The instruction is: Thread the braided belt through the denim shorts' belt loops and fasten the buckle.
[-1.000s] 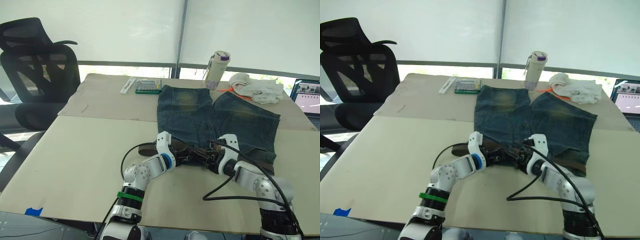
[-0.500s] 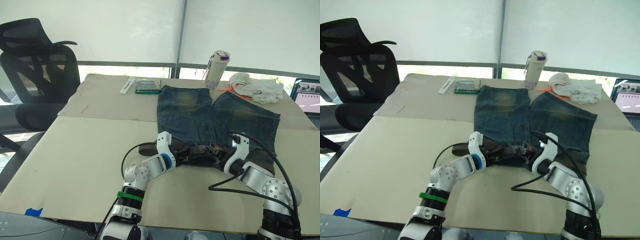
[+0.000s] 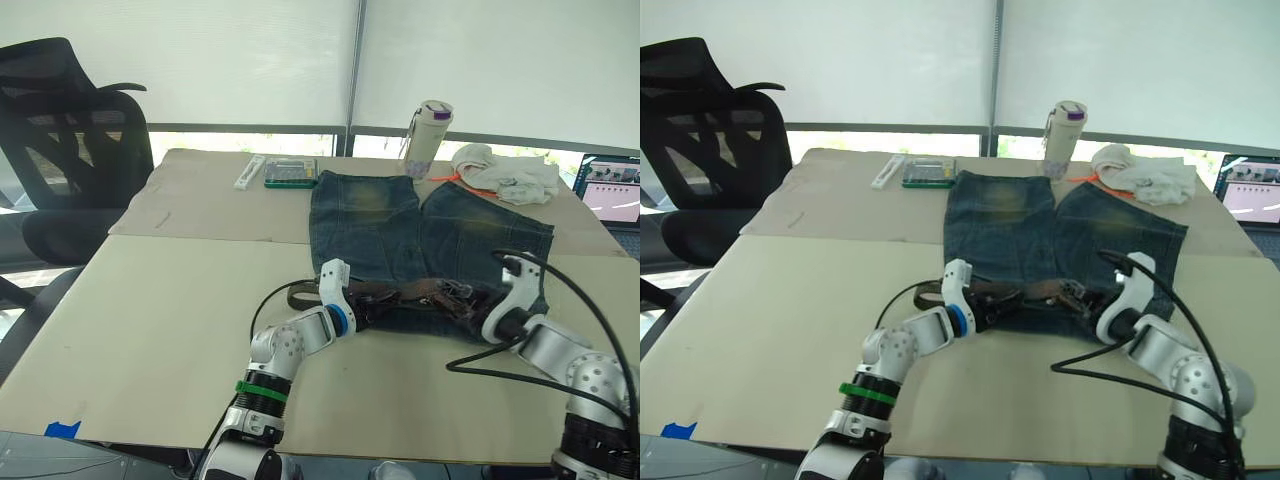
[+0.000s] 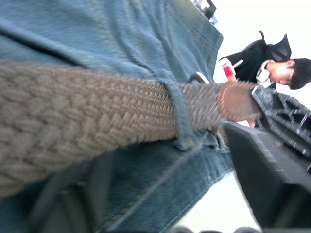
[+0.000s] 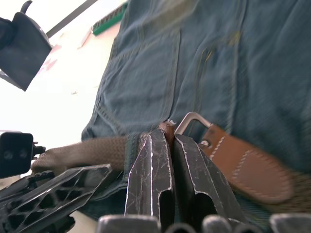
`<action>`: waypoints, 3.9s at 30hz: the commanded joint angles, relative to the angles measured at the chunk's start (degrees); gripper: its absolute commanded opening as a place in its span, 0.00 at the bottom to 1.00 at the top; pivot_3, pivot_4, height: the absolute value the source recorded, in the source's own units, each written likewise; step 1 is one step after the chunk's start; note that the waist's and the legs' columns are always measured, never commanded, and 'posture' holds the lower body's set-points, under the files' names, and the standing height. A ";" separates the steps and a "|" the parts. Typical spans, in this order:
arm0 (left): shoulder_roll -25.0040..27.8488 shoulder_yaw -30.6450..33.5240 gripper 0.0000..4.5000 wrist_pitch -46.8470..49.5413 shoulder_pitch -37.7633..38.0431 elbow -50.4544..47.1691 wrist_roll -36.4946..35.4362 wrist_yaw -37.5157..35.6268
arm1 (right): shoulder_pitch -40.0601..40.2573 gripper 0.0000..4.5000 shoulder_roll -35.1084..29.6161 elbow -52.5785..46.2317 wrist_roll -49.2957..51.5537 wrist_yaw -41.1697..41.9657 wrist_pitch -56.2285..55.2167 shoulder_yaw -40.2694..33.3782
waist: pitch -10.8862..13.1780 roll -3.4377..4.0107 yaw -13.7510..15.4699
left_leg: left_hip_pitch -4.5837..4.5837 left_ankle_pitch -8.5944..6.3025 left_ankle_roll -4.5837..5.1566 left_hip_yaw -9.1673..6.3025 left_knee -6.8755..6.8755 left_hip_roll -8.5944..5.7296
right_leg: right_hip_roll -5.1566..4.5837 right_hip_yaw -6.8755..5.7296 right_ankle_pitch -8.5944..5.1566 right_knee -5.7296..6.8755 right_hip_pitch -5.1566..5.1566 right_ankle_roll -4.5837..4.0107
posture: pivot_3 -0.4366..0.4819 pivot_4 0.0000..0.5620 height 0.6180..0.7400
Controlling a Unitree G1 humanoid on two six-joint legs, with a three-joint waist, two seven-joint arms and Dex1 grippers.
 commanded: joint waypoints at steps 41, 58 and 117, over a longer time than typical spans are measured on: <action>16.98 -17.76 1.00 -48.66 -7.20 -8.66 37.83 -15.69 | 0.43 0.00 -10.64 -6.14 55.60 -25.37 -19.06 2.23 | 0.11 0.06 -1.38 | -0.16 0.21 -0.16 0.28 -0.91 0.30 | 0.21 0.02 0.06 -0.70 -0.22 -0.01 | 0.48 0.27 0.97; 14.11 -20.40 1.00 -69.60 -12.14 1.87 52.84 -5.59 | -0.01 0.00 -7.22 -8.55 54.40 -29.91 -26.63 9.26 | 0.11 0.06 -1.28 | -0.22 0.21 -0.09 0.31 -0.90 0.29 | 0.14 0.00 0.11 -0.71 -0.25 0.08 | 0.48 0.27 0.97; 22.01 -20.99 0.00 -64.17 -8.08 9.93 61.54 -6.77 | 5.51 0.77 -18.33 -0.46 -42.73 8.63 -33.82 35.01 | 0.12 0.05 -1.23 | -0.20 0.51 -0.55 0.35 -0.54 0.12 | 0.17 -0.04 0.13 -0.56 -0.20 0.22 | 0.48 0.27 0.97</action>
